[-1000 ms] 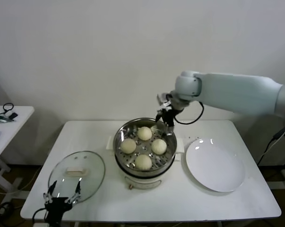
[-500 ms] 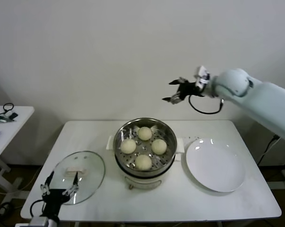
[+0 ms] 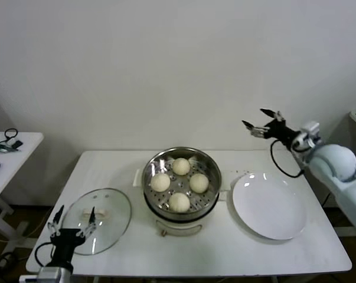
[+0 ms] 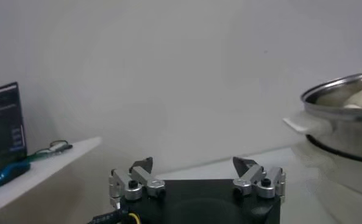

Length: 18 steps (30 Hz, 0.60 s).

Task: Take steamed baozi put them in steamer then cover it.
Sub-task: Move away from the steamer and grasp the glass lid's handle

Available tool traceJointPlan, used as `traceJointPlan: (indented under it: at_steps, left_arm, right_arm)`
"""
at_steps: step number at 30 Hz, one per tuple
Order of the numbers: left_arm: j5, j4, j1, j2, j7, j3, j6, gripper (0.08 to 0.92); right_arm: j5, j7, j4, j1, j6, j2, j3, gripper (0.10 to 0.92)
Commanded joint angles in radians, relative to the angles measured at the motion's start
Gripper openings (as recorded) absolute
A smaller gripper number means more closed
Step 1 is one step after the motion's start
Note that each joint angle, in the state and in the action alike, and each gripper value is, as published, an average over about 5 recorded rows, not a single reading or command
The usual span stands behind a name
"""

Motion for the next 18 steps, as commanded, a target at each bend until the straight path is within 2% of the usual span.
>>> traceJointPlan:
  at_steps: [1,8,11,14,18]
  left_arm:
    - [0.245,0.015,-0.008,0.029,-0.101,0.005,-0.023,0.823]
    - [0.753,0.032,0.002,0.090,-0.337,0.006,-0.059,0.823]
    - [0.959,0.059,0.019,0.105,-0.384,0.012,-0.063,0.823]
    - [1.154,0.145,0.013,0.109,-0.419,0.029,-0.055,0.823]
    - [1.350,0.326,-0.031,0.112,-0.482,0.052,-0.045,0.823]
  right_arm:
    - [-0.178,0.063,0.024,-0.822,0.312,0.250,0.559,0.823]
    - [-0.193,0.062,0.008,-0.899,0.392,0.367,0.512,0.823]
    - [-0.201,0.063,0.005,-0.915,0.421,0.402,0.488,0.823]
    - [-0.204,0.067,0.001,-0.919,0.438,0.430,0.464,0.823]
    - [-0.214,0.072,-0.006,-0.909,0.449,0.453,0.439,0.823]
